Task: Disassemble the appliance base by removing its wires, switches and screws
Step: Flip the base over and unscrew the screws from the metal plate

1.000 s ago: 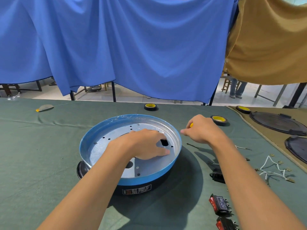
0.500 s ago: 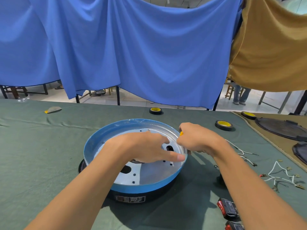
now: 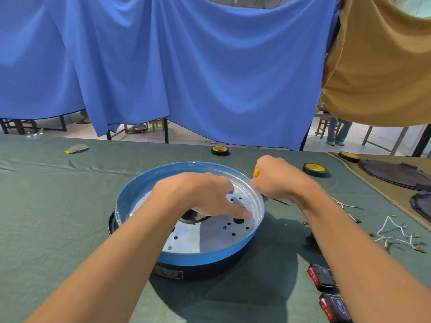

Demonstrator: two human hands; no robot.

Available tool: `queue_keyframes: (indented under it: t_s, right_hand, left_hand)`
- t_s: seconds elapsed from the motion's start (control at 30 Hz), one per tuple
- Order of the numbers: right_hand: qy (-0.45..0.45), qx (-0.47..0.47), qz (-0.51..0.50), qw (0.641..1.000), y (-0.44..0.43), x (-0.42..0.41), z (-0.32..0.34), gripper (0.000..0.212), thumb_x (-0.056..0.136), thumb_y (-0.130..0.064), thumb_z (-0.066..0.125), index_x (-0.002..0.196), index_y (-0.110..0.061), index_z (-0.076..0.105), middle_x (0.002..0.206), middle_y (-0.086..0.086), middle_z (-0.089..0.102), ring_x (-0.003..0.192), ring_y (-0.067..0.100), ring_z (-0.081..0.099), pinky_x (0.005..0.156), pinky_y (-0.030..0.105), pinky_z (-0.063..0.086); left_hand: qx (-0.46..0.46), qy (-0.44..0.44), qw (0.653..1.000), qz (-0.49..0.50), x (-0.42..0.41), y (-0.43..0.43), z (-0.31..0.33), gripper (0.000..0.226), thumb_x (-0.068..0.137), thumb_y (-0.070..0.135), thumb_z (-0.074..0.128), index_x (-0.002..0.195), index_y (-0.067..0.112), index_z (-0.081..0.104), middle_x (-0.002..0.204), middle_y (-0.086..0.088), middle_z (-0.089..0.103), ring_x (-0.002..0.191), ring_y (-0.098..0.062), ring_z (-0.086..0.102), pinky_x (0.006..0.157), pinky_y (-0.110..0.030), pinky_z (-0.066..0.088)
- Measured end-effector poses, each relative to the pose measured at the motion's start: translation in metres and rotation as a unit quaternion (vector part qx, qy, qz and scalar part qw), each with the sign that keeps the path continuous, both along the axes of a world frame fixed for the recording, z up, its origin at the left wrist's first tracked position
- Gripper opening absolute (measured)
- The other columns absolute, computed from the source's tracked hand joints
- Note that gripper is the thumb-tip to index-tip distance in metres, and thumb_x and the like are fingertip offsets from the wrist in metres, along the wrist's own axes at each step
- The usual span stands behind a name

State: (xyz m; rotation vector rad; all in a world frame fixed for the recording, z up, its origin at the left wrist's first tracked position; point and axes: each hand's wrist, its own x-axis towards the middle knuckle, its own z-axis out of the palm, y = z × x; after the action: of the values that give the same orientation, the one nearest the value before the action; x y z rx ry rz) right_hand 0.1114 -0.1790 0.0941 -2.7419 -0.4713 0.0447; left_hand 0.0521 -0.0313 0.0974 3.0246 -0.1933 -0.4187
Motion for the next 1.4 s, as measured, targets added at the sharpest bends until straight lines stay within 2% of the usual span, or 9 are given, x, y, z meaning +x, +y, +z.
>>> queue_keyframes:
  t_s: [0.1,0.2,0.37,0.43,0.53,0.67,0.87,1.13,1.4]
  right_hand:
    - [0.08,-0.06,0.051,0.994,-0.01,-0.01,0.017,0.035,0.074,-0.007,0.055,0.04,-0.012,0.052,0.038,-0.001,0.044,0.04,0.017,0.032,0.042,0.022,0.028]
    - [0.112,-0.06,0.064,0.99,-0.015,-0.014,0.023,0.029,0.083,-0.02,0.061,0.056,-0.009,0.06,0.051,0.004,0.053,0.05,0.021,0.035,0.049,0.027,0.031]
    - [0.026,-0.023,0.042,0.999,-0.003,-0.014,0.022,0.015,0.086,-0.008,0.05,0.071,-0.006,0.046,0.053,0.007,0.032,0.057,0.021,0.024,0.048,0.033,0.023]
    - [0.01,-0.003,0.052,0.999,-0.001,-0.012,0.019,0.013,0.087,-0.002,0.046,0.091,0.006,0.055,0.077,0.024,0.054,0.066,0.026,0.04,0.061,0.046,0.045]
    - [-0.138,0.071,0.059,0.986,0.003,-0.008,0.016,0.021,0.095,-0.005,0.05,0.113,-0.003,0.06,0.108,0.016,0.06,0.094,0.031,0.054,0.078,0.04,0.044]
    - [-0.324,0.243,0.04,0.913,0.01,-0.008,0.017,0.021,0.089,-0.024,0.07,0.103,-0.009,0.067,0.098,0.01,0.061,0.089,0.023,0.057,0.079,0.027,0.045]
    - [-0.293,0.456,0.036,0.84,0.021,-0.012,0.013,0.018,0.087,-0.024,0.073,0.1,-0.02,0.062,0.073,-0.009,0.062,0.073,0.02,0.071,0.078,0.045,0.056]
    - [-0.283,0.436,0.047,0.853,0.042,0.005,-0.002,0.018,0.093,-0.017,0.065,0.107,-0.024,0.058,0.068,-0.008,0.058,0.062,-0.002,0.067,0.079,0.041,0.057]
    - [-0.348,0.406,0.052,0.844,0.058,0.012,-0.023,0.022,0.098,-0.016,0.055,0.12,-0.012,0.057,0.071,-0.016,0.054,0.072,0.014,0.069,0.074,0.047,0.055]
  left_hand:
    - [-0.009,-0.005,1.0,-0.005,-0.003,0.004,0.006,0.078,0.079,0.077,0.046,0.144,0.035,0.035,0.142,0.011,0.049,0.124,-0.019,0.048,0.097,-0.036,0.037]
    - [-0.016,-0.018,1.0,-0.005,-0.003,0.006,0.008,0.076,0.079,0.074,0.051,0.143,0.037,0.036,0.14,0.013,0.049,0.122,-0.016,0.048,0.095,-0.034,0.037]
    - [0.001,-0.013,1.0,0.007,0.0,0.008,0.001,0.074,0.078,0.075,0.053,0.143,0.044,0.033,0.144,0.009,0.044,0.125,-0.021,0.046,0.095,-0.038,0.039]
    - [0.003,-0.001,1.0,0.013,0.001,0.01,-0.001,0.074,0.077,0.077,0.052,0.142,0.05,0.031,0.145,0.01,0.044,0.125,-0.022,0.046,0.091,-0.038,0.039]
    - [0.004,0.012,1.0,0.017,0.001,0.013,-0.004,0.072,0.076,0.076,0.054,0.141,0.055,0.031,0.146,0.01,0.04,0.126,-0.024,0.045,0.094,-0.04,0.039]
    - [0.012,0.005,1.0,0.015,0.002,0.014,-0.006,0.072,0.075,0.076,0.056,0.14,0.056,0.032,0.148,0.01,0.037,0.129,-0.025,0.042,0.096,-0.041,0.038]
    - [0.001,0.018,1.0,0.004,0.005,0.023,-0.006,0.067,0.076,0.075,0.056,0.137,0.061,0.032,0.15,0.014,0.033,0.133,-0.024,0.037,0.101,-0.044,0.035]
    - [-0.009,0.033,0.999,0.0,0.007,0.031,-0.007,0.062,0.079,0.07,0.058,0.135,0.064,0.031,0.153,0.015,0.027,0.138,-0.023,0.031,0.105,-0.044,0.031]
    - [0.003,0.026,1.0,-0.008,0.008,0.029,-0.008,0.063,0.081,0.068,0.057,0.137,0.062,0.03,0.155,0.013,0.026,0.138,-0.025,0.031,0.102,-0.042,0.032]
